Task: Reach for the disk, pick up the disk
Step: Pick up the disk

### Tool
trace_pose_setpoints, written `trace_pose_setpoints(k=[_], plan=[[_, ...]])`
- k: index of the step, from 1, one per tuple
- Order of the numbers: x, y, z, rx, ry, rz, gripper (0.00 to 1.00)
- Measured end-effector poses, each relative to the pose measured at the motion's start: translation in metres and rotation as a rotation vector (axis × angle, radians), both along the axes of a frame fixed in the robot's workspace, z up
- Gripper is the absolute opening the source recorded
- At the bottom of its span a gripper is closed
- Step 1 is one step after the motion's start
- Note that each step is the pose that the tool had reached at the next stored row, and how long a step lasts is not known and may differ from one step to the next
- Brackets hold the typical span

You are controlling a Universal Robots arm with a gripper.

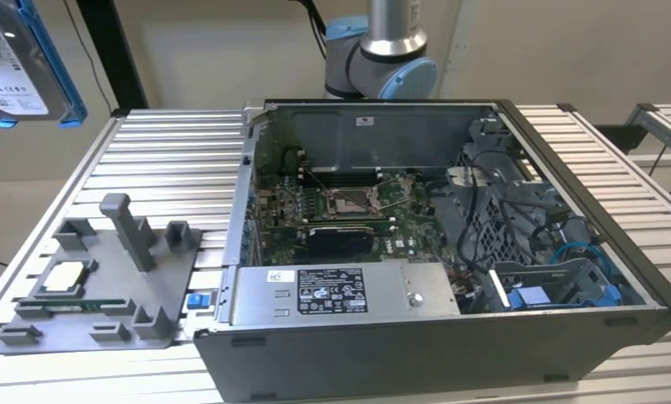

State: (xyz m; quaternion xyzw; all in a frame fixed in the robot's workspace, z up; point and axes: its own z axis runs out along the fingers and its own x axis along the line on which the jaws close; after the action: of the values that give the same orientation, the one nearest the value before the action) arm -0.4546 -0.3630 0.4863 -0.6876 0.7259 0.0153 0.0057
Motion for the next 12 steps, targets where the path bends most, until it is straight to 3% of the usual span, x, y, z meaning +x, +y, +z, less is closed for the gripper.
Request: trace_pose_setpoints(k=[12], plan=[[0.029,0.0001,0.0000,0.0015,0.0001,0.000,0.00]])
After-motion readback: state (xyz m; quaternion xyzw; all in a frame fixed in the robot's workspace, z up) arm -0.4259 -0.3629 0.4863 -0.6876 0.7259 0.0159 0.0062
